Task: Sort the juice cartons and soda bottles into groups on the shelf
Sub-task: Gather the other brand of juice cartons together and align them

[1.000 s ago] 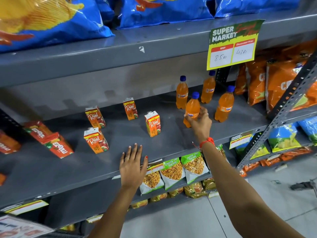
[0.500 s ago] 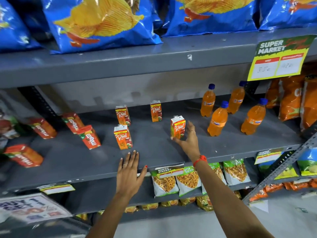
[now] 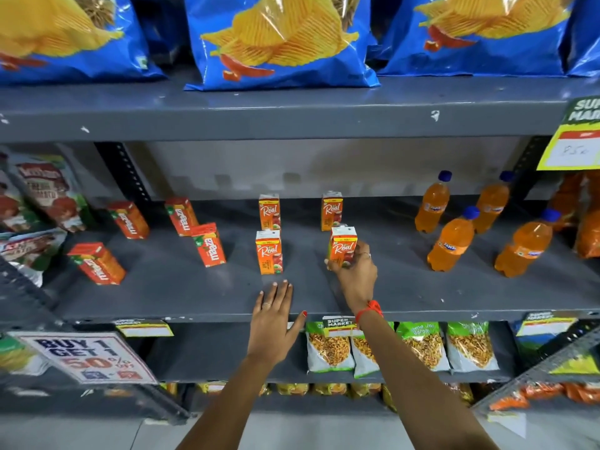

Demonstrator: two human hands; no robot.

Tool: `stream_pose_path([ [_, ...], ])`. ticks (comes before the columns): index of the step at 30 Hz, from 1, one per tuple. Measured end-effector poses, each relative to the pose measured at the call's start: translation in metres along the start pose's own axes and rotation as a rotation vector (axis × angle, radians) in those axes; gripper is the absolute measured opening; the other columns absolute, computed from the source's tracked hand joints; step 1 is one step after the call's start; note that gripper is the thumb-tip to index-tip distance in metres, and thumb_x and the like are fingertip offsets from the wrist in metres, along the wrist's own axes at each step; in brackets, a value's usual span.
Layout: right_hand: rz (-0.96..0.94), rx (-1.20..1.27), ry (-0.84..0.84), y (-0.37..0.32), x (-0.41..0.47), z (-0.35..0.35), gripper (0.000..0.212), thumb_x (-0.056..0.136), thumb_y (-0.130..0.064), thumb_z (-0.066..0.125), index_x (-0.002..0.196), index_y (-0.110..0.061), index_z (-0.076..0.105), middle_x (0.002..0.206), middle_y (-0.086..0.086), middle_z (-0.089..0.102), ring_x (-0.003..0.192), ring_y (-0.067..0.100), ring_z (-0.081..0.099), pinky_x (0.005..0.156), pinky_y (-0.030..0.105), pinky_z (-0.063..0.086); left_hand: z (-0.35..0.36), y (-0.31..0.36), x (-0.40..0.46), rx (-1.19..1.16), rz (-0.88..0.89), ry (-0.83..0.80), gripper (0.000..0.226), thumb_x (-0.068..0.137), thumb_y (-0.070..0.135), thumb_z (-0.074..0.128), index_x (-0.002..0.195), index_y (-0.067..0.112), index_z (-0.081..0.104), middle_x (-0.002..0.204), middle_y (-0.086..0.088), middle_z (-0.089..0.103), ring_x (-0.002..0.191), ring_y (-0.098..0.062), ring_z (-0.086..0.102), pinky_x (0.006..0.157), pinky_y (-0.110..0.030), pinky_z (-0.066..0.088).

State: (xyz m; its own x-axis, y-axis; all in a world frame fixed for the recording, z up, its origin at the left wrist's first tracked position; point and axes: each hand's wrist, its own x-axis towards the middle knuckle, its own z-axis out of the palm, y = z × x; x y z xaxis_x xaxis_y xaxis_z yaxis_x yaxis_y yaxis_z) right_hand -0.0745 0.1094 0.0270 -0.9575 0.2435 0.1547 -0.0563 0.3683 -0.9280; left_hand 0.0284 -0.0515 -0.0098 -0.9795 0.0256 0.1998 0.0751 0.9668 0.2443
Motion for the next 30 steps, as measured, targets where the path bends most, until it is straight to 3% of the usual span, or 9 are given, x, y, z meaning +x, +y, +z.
stream_pose_path([
  [9, -0.03, -0.029, -0.042, 0.005, -0.002, 0.01, 0.063, 0.067, -0.028, 0.081, 0.118, -0.02, 0.046, 0.11, 0.007, 0.069, 0.101, 0.024, 0.065, 0.086, 0.035, 0.051, 0.003, -0.002, 0.0, 0.028, -0.005, 0.0, 0.066, 0.09, 0.056, 0.021, 0.143, 0.018, 0.014, 0.155, 0.001, 0.015, 0.143, -0.017, 0.005, 0.115, -0.035, -0.003],
  [14, -0.013, 0.067, -0.04, 0.005, -0.01, 0.01, 0.074, 0.066, -0.02, 0.082, 0.127, -0.019, 0.041, 0.125, 0.006, 0.058, 0.108, 0.014, 0.058, 0.086, 0.018, 0.046, 0.003, -0.004, 0.0, 0.012, 0.004, 0.001, 0.063, 0.091, 0.054, 0.023, 0.143, 0.018, 0.017, 0.155, 0.001, 0.017, 0.143, -0.016, 0.006, 0.115, -0.035, -0.002],
  [15, -0.007, 0.088, -0.001, 0.006, -0.015, 0.01, 0.076, 0.066, -0.018, 0.082, 0.129, -0.016, 0.041, 0.129, 0.007, 0.054, 0.113, 0.015, 0.053, 0.09, 0.021, 0.047, 0.002, -0.006, 0.0, -0.005, 0.011, 0.006, 0.062, 0.091, 0.052, 0.024, 0.142, 0.018, 0.019, 0.154, 0.001, 0.019, 0.143, -0.015, 0.008, 0.115, -0.035, -0.001],
  [17, -0.018, 0.06, 0.098, 0.009, -0.031, 0.011, 0.071, 0.069, -0.015, 0.079, 0.129, -0.012, 0.041, 0.129, 0.011, 0.048, 0.12, 0.025, 0.048, 0.099, 0.039, 0.047, -0.001, -0.012, -0.003, -0.021, 0.007, 0.023, 0.06, 0.091, 0.05, 0.027, 0.141, 0.017, 0.025, 0.152, 0.0, 0.026, 0.142, -0.015, 0.015, 0.115, -0.035, 0.002],
  [20, -0.102, 0.017, 0.169, 0.011, -0.059, 0.02, 0.048, 0.072, -0.01, 0.072, 0.114, -0.011, 0.048, 0.112, 0.011, 0.05, 0.107, 0.032, 0.05, 0.092, 0.051, 0.046, -0.012, -0.033, -0.01, 0.007, -0.046, 0.056, 0.058, 0.091, 0.048, 0.029, 0.138, 0.014, 0.033, 0.148, -0.003, 0.035, 0.139, -0.019, 0.025, 0.114, -0.039, 0.008],
  [23, -0.177, 0.051, 0.073, 0.0, -0.081, 0.042, 0.034, 0.075, -0.005, 0.065, 0.103, -0.015, 0.051, 0.1, 0.005, 0.051, 0.097, 0.028, 0.052, 0.085, 0.048, 0.048, -0.026, -0.07, -0.02, 0.02, -0.134, 0.097, 0.066, 0.09, 0.053, 0.018, 0.134, 0.01, 0.04, 0.143, -0.007, 0.043, 0.135, -0.023, 0.034, 0.113, -0.042, 0.019],
  [26, -0.249, 0.059, -0.083, -0.016, -0.095, 0.07, 0.028, 0.077, -0.003, 0.061, 0.1, -0.018, 0.054, 0.095, 0.0, 0.052, 0.093, 0.022, 0.054, 0.085, 0.043, 0.05, -0.041, -0.108, -0.03, 0.054, -0.183, 0.086, 0.081, 0.086, 0.06, 0.0, 0.135, 0.009, 0.038, 0.144, -0.008, 0.041, 0.137, -0.024, 0.031, 0.114, -0.043, 0.019],
  [30, -0.244, 0.127, -0.316, -0.042, -0.104, 0.115, 0.029, 0.079, -0.002, 0.062, 0.107, -0.012, 0.058, 0.105, 0.004, 0.059, 0.097, 0.018, 0.059, 0.089, 0.041, 0.052, -0.057, -0.155, -0.04, 0.055, -0.281, 0.103, 0.084, 0.083, 0.064, 0.002, 0.137, 0.009, 0.034, 0.147, -0.009, 0.036, 0.139, -0.024, 0.025, 0.116, -0.044, 0.015],
])
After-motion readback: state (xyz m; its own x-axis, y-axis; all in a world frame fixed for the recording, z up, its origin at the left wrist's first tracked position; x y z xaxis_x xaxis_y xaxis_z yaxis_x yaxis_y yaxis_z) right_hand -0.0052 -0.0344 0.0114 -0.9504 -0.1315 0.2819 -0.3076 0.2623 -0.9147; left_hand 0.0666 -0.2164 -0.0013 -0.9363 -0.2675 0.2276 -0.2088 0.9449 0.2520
